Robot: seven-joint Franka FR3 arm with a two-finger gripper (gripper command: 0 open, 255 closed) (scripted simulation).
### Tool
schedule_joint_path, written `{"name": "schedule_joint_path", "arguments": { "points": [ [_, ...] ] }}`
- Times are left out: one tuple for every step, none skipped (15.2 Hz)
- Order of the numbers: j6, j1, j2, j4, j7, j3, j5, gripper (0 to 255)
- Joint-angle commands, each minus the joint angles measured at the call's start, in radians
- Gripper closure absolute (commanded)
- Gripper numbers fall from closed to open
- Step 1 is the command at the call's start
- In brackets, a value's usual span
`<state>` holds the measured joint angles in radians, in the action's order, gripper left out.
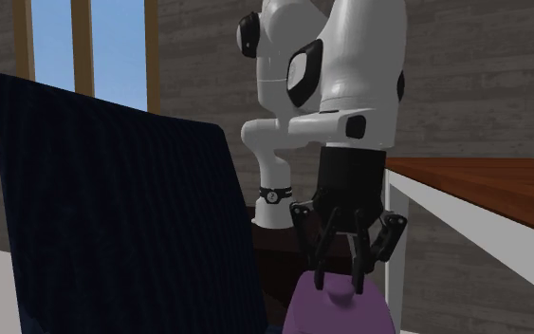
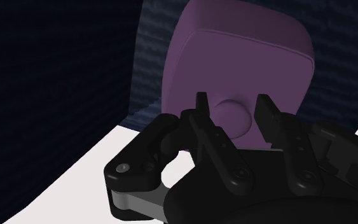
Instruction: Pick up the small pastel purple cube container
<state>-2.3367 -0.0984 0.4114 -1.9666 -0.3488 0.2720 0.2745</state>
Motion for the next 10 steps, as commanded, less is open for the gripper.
{"name": "schedule_joint_path", "arguments": {
  "points": [
    [0.020, 0.005, -0.022, 0.002, 0.009, 0.005, -0.010, 255],
    [0.031, 0.006, -0.031, 0.005, 0.013, 0.007, -0.015, 255],
    [0.041, 0.008, -0.039, 0.007, 0.017, 0.009, -0.019, 255],
    [0.052, 0.009, -0.048, 0.010, 0.020, 0.012, -0.024, 255],
    [0.062, 0.010, -0.056, 0.012, 0.024, 0.013, -0.028, 255],
    [0.073, 0.011, -0.064, 0.015, 0.027, 0.015, -0.032, 255],
    [0.083, 0.012, -0.072, 0.019, 0.031, 0.017, -0.036, 255],
    [0.094, 0.014, -0.080, 0.022, 0.034, 0.019, -0.041, 255],
    [0.096, 0.014, -0.081, 0.022, 0.035, 0.019, -0.041, 255],
    [0.096, 0.014, -0.081, 0.023, 0.035, 0.019, -0.041, 255]
  ]
}}
